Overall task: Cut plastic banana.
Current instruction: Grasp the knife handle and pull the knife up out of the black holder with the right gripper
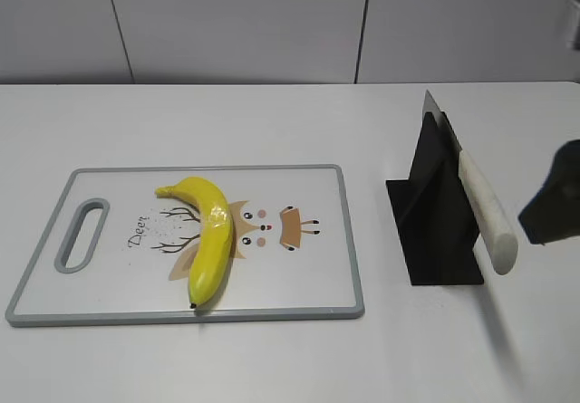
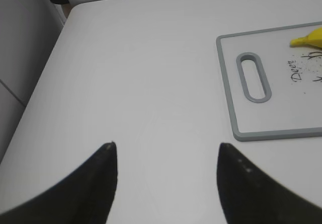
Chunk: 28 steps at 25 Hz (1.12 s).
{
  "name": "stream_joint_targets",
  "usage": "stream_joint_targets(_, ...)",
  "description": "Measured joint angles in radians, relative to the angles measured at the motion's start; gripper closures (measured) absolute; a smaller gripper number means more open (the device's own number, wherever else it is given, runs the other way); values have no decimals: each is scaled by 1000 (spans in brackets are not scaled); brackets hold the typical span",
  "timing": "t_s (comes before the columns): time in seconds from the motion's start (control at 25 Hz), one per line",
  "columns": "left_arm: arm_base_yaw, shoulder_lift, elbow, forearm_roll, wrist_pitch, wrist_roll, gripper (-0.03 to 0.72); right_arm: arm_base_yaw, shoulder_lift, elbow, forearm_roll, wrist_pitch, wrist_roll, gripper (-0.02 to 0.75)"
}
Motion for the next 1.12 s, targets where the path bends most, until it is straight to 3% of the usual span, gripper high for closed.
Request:
stream_joint_targets(0.6,0,0,0,0,0,0,114,5,341,-107,1,-51,219,177)
stream_joint_targets(0.76,0,0,0,0,0,0,114,5,407,-107,0,-68,271,212)
stream_joint_targets(0.96,0,0,0,0,0,0,114,5,460,-107,-3,-72,308,328)
stream_joint_targets(1.04,0,0,0,0,0,0,114,5,467,-107,-3,-72,313,422)
stream_joint_targets(1.12,0,0,0,0,0,0,114,5,469,-107,-3,-72,316,569)
